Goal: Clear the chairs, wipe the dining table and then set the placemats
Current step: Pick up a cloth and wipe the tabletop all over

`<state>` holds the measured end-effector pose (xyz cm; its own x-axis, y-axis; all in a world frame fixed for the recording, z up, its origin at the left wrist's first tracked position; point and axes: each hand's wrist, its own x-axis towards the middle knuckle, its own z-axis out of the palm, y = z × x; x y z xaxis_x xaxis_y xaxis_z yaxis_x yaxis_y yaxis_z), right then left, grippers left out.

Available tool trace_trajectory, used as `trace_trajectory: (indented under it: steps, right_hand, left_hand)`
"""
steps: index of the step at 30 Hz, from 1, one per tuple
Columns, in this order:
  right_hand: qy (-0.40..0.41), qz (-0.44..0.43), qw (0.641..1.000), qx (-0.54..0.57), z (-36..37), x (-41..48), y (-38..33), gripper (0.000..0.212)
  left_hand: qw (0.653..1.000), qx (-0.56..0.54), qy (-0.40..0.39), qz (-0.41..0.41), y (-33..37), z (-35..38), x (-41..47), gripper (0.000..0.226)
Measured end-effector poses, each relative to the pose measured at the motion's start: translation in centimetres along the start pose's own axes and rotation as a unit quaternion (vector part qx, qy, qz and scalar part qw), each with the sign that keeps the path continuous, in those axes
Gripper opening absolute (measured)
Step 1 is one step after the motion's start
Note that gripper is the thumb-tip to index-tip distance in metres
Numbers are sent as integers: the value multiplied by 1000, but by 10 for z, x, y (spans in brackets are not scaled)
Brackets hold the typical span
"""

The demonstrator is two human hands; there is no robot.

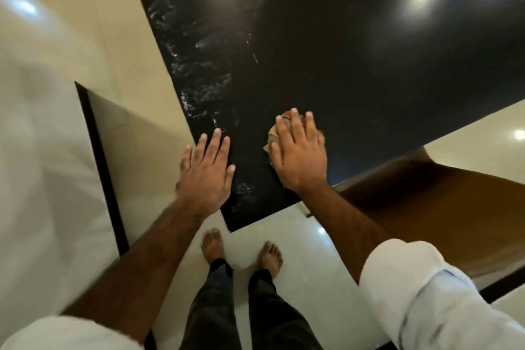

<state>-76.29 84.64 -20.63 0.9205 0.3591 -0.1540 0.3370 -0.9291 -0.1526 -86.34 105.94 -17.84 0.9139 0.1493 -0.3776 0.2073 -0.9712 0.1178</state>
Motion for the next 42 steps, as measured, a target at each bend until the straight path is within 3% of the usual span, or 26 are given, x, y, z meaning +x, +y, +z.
trace_trajectory:
  steps: [4, 9, 12, 15, 18, 23, 27, 32, 36, 40, 42]
  right_hand:
    - [-7, 73, 997, 27, 12, -50, -30, 67]
    - [-69, 18, 993, 89, 14, -77, -90, 68]
    - [-34, 25, 982, 185, -12, -63, -76, 61]
    - [72, 65, 981, 171, -32, -25, -23, 57]
    - [88, 70, 980, 162, -29, 11, 18, 53]
    - [70, 9, 995, 67, -5, 23, 33, 55]
    - [89, 13, 995, 46, 0, 20, 29, 57]
    - [84, 13, 996, 22, 4, 20, 28, 59]
    - [85, 19, 996, 18, 5, 21, 28, 60]
    - [77, 17, 997, 19, 1, 20, 28, 59]
    - [78, 23, 997, 18, 0, 20, 27, 58]
  left_hand:
    - [999, -32, -3, 22, -12, -4, 0, 65]
    - [985, -163, 56, -11, -24, -10, -14, 57]
    - [977, -178, 102, -60, -16, -3, -33, 63]
    - [989, -119, 92, 10, 25, 11, -45, 74]
    - [991, -51, 71, 97, 70, 33, -39, 81]
    - [992, -13, 102, 71, 65, 54, -45, 76]
    - [993, -25, 114, -12, 41, 58, -60, 76]
    - [987, -35, 130, -86, 33, 28, 19, 77]
    - [988, -15, 136, -66, 44, 15, 59, 79]
    - [993, -14, 118, 29, 77, 36, 0, 76]
    - [994, -18, 100, 35, 71, 49, -35, 75]
